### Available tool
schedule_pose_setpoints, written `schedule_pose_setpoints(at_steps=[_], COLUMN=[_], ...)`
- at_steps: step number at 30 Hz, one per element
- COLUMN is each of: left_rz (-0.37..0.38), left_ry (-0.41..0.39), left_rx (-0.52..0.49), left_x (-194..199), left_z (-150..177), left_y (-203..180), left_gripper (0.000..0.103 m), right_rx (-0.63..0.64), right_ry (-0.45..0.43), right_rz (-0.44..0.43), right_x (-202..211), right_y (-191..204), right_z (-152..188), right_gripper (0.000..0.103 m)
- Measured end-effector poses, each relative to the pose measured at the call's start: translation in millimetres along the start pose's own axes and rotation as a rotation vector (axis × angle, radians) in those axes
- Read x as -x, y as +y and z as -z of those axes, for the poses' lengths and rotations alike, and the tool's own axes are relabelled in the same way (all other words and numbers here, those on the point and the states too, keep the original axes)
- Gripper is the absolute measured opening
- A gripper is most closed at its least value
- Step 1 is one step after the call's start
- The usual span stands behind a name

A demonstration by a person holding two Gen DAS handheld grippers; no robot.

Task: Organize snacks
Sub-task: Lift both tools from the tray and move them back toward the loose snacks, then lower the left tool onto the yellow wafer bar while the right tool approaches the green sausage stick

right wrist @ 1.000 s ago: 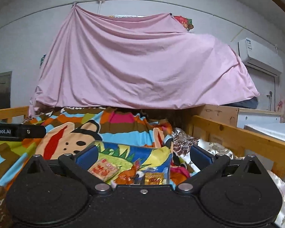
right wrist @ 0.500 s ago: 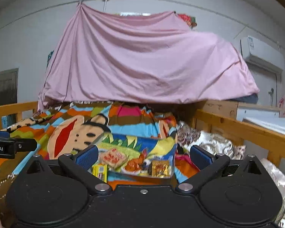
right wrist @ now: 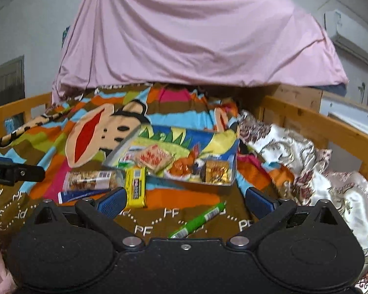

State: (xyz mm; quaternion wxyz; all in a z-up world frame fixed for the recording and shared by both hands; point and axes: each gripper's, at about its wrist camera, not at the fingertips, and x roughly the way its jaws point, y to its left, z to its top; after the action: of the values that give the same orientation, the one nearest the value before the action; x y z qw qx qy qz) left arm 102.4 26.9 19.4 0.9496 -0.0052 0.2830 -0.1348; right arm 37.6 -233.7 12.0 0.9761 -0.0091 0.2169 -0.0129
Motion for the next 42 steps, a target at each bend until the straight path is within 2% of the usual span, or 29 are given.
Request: schedule_pose_setpoints(at_steps=[6,15,21,27,32,35,42], left_rz=[0.095,0.154,0.16,0.165,0.246,0.276,0.222], left_ry=[0.111,0.241,0.262,0.309,0.306,0.285,0.283], left_rx=[-0.023,-0.043,-0.075,0.008,0.066,0.054,0.02], left_x=[-31.9,-76.5,-99.4,-141.4,-172.0,-186.1,-216.3], left_z=[-13.0,-12.3,-16.5,-16.8,-16.3,-15.0,-12.4], left_y=[6.5,3.2,-4.3,-6.3,-14.2,-25.5,-45.1], left_gripper=[0.103,0.103,0.103,0.103,0.102,0.102,0.1], right_rx=[-0.051,-0.228,-0.231,-0.191,-0.147,-0.154,-0.263], right_ry=[0.133,0.355,0.414,0.43,0.428,0.428,0.456], right_rz=[-0.035,-0.056,-0.089,-0.124,-0.13,-0.115,-0.06], right_x=[-23.7,-70.0,-95.1,-123.4,-142.8,-152.1,-175.9], right_y=[-7.5,-29.3,-24.8,-16.3,-9.9,-9.9,-20.3], right_z=[-0.1,6.8,9.7,12.1,13.3,15.0,22.9], right_gripper=[0.102,0.102,0.102,0.102,0.091,0.084,0.062])
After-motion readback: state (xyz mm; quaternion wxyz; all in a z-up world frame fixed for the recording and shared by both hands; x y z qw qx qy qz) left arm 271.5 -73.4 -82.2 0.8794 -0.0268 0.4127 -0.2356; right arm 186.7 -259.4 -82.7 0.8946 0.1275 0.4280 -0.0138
